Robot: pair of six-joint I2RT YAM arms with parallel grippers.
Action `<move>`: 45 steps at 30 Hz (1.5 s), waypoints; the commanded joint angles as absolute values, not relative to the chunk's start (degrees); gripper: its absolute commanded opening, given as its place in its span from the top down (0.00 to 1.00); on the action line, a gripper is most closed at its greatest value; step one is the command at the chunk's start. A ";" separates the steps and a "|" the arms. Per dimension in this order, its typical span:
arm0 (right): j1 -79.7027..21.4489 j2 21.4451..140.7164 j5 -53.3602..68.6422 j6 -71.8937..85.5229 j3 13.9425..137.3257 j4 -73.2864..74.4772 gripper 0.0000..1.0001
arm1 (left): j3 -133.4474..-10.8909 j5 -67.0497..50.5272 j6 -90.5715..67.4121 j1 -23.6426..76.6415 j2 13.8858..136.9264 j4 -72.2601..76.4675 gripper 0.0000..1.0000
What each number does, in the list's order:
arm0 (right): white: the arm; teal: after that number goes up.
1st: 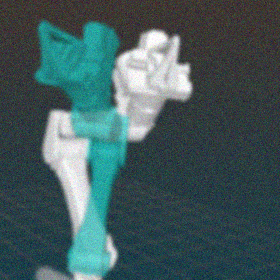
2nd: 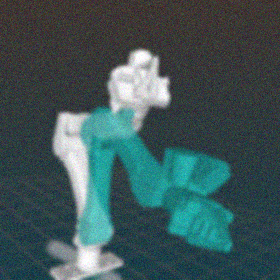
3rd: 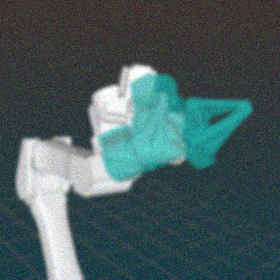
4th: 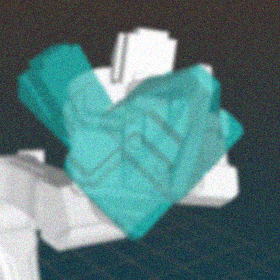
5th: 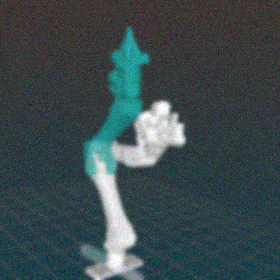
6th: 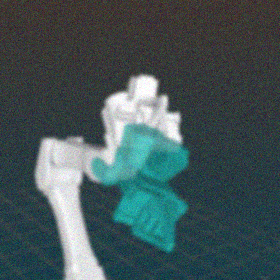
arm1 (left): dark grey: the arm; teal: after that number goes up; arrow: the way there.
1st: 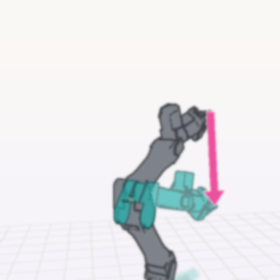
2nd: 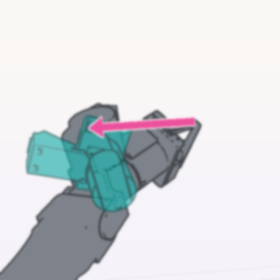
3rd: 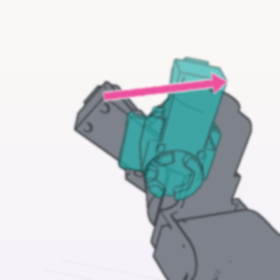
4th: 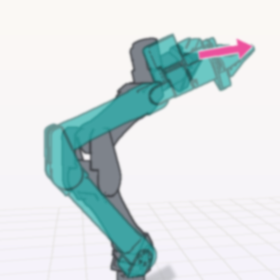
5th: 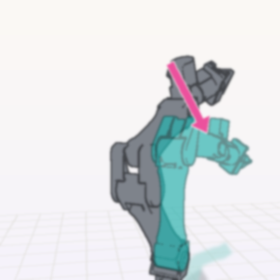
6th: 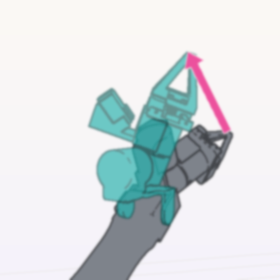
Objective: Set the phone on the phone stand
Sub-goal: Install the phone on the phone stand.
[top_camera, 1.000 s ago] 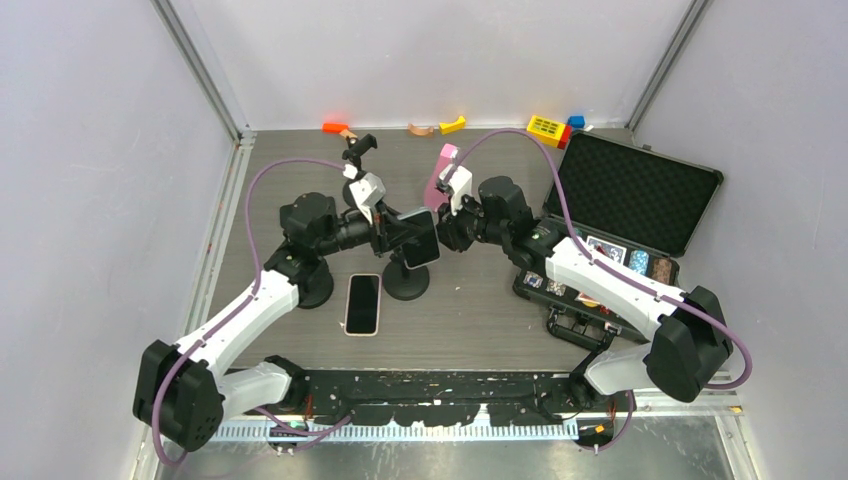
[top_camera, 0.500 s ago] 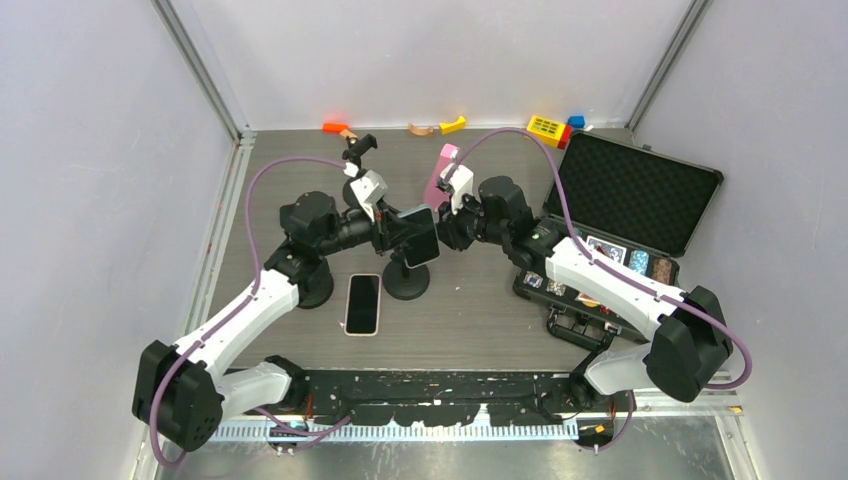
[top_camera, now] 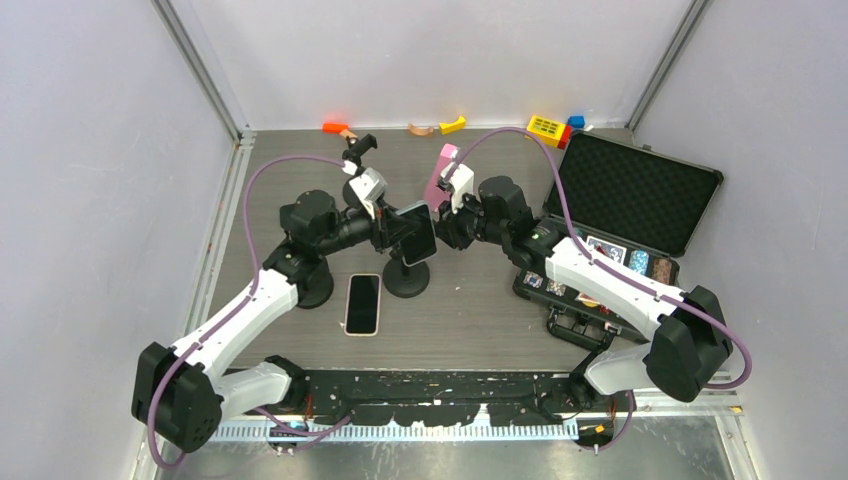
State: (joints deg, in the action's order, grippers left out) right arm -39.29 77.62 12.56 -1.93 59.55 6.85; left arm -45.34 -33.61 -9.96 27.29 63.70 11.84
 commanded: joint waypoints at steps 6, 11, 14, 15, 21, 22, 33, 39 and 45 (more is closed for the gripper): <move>-34.71 76.35 -1.70 -1.95 60.07 9.52 1.00 | -44.12 -11.41 1.77 24.61 63.85 -5.52 1.00; -34.72 76.59 -2.70 -1.85 60.41 9.82 1.00 | -44.42 -7.38 2.58 25.67 63.80 -6.64 1.00; -34.72 76.56 -3.09 -1.85 60.62 10.07 1.00 | -44.87 -5.22 3.22 26.46 64.01 -7.54 1.00; -34.72 76.60 -3.25 -1.85 60.64 10.09 1.00 | -45.06 -4.66 3.42 26.65 64.05 -7.78 1.00; -34.71 76.75 -3.67 -1.93 60.72 10.19 1.00 | -45.70 -1.75 3.63 27.07 64.35 -9.45 1.00; -34.71 76.74 -3.75 -1.98 60.72 10.20 1.00 | -45.70 -1.40 3.87 27.18 64.34 -9.67 1.00; -34.73 76.92 -4.21 -2.09 61.00 10.48 1.00 | -46.17 4.82 5.45 28.69 64.86 -11.99 1.00; -34.64 76.89 -4.59 -2.53 60.95 10.41 1.00 | -46.28 5.55 5.99 28.74 64.76 -13.63 1.00; -34.42 77.12 -4.57 -2.72 60.91 10.45 1.00 | -46.29 5.95 6.41 28.74 64.37 -14.81 1.00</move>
State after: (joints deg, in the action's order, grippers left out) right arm -39.29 78.41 8.97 -1.30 59.57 5.61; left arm -48.75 -17.32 -5.26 33.43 63.48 4.60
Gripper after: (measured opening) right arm 0.198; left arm 0.151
